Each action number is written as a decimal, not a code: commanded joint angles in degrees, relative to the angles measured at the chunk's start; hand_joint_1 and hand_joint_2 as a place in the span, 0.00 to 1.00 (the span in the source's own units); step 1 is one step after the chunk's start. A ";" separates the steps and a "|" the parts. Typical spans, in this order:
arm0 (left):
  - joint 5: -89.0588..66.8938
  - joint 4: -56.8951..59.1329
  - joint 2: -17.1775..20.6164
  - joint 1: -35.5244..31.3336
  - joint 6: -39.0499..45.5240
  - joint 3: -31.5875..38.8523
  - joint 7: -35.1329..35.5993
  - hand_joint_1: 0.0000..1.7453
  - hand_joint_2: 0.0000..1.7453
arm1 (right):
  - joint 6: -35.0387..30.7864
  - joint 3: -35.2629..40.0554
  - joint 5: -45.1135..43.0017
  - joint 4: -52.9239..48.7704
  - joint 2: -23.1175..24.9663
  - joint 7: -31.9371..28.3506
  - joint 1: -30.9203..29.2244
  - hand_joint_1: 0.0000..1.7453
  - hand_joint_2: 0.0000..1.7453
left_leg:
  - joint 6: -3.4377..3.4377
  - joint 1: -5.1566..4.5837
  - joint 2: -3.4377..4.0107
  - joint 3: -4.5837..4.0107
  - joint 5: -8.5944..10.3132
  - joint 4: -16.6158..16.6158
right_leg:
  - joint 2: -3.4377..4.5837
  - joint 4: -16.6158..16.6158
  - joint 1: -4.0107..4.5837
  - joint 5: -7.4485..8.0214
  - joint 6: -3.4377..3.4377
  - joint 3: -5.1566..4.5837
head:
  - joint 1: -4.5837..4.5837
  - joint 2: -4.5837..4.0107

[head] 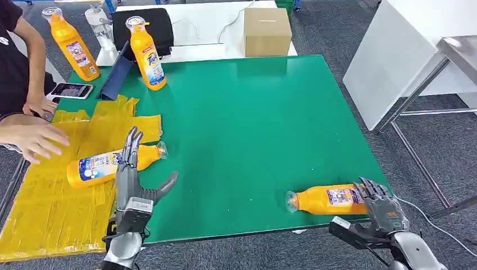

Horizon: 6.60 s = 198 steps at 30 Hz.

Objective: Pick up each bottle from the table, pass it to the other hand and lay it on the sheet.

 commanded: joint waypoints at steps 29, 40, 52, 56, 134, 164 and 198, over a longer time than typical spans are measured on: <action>2.29 5.42 -0.04 -2.41 -0.58 -0.55 -0.15 0.00 1.00 | 1.64 4.94 -1.41 11.61 2.48 -0.27 -4.76 0.86 1.00 | -0.13 0.09 0.49 0.66 0.11 -0.14 | 0.49 -0.20 0.14 -0.03 -0.33 0.48 | 0.02 0.00; 2.12 4.93 -0.24 -2.18 -0.62 -0.02 0.03 0.00 1.00 | -4.56 5.54 1.41 11.83 5.92 -0.15 -6.43 1.00 1.00 | 0.00 0.14 0.58 0.59 0.00 -0.11 | 0.59 -0.20 0.21 -0.02 -0.32 0.37 | 0.02 0.00; -2.46 6.04 2.69 -0.64 -7.00 -7.75 4.67 0.00 1.00 | -5.04 2.19 -39.62 -0.15 25.94 -18.70 -10.73 1.00 1.00 | -0.20 0.22 1.00 0.30 0.40 -0.15 | 1.01 0.00 0.26 0.30 -0.45 -0.04 | -0.02 0.00; -0.51 7.09 4.07 -1.98 -14.83 -11.57 7.28 0.00 1.00 | -2.57 2.93 -46.10 0.27 27.41 -19.90 -12.34 1.00 1.00 | -0.29 0.35 0.64 0.20 0.47 -0.11 | 0.69 0.05 0.37 0.37 -0.45 -0.01 | 0.00 0.00; 45.90 14.70 2.36 -15.10 -38.43 -14.29 15.64 0.00 1.00 | -7.32 33.69 -45.76 40.11 38.61 -24.79 -29.17 1.00 1.00 | -0.52 0.46 0.16 -0.23 0.43 -0.01 | 0.16 0.14 0.47 0.31 -0.57 -0.37 | 0.02 0.00; 45.14 11.65 1.60 -14.20 -39.26 -21.43 15.45 0.00 1.00 | -13.61 37.56 -40.15 44.54 41.09 -22.97 -32.43 1.00 1.00 | -0.50 0.44 0.20 -0.35 0.45 0.00 | 0.23 0.15 0.44 0.34 -0.54 -0.48 | 0.02 0.00; 43.73 13.33 0.58 -15.45 -37.11 -23.60 15.24 0.00 1.00 | -16.62 40.52 -37.03 44.84 42.15 -21.60 -34.77 1.00 1.00 | -0.51 0.45 0.14 -0.21 0.39 0.02 | 0.14 0.17 0.45 0.26 -0.56 -0.34 | 0.02 0.00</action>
